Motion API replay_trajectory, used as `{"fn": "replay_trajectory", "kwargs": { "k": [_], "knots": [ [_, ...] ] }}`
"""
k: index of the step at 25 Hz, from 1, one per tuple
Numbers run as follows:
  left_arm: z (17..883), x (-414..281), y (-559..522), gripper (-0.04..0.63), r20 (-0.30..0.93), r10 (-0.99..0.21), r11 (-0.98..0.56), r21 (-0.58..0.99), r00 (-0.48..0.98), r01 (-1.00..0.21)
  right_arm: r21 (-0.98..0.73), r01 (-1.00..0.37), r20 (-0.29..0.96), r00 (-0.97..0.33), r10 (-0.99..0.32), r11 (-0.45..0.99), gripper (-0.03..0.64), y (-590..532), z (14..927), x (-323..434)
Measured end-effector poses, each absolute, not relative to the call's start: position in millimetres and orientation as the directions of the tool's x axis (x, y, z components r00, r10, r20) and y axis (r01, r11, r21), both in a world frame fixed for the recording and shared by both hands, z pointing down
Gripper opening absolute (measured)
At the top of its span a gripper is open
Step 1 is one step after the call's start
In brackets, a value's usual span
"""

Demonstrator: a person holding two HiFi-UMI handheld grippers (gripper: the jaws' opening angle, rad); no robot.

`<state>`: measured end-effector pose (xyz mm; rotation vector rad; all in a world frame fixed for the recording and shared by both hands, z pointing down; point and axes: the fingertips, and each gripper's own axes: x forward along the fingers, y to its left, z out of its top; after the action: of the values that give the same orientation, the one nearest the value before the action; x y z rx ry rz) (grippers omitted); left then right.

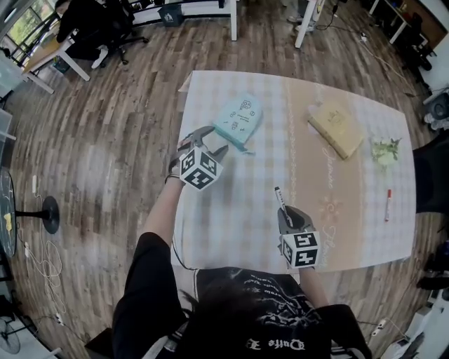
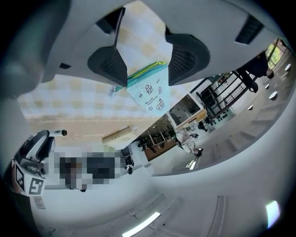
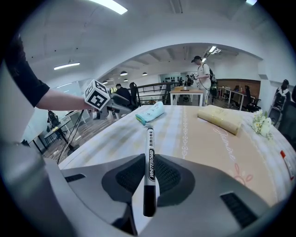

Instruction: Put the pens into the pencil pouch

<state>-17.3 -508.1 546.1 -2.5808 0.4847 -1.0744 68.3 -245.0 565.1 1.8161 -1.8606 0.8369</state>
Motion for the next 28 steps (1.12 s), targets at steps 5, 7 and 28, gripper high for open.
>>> {"fn": "replay_trajectory", "kwargs": {
  "k": [5,7,28],
  "knots": [
    [575,-6,-528,0.299,0.677,-0.401,-0.889,-0.451,0.617,-0.083,-0.140,-0.989,0.686,-0.069,-0.724,-0.039,0.074,-249,575,70],
    [588,-3,-536,0.299,0.704,-0.391,-0.885,-0.464,0.593,-0.032,-0.143,-0.989,0.695,-0.071,-0.715,-0.040,0.074,-251,579,70],
    [635,23,-567,0.059,0.831,-0.264,-0.936,-0.344,0.490,0.080,-0.168,-0.985,0.706,-0.096,-0.702,-0.034,0.074,-274,594,67]
  ]
}}
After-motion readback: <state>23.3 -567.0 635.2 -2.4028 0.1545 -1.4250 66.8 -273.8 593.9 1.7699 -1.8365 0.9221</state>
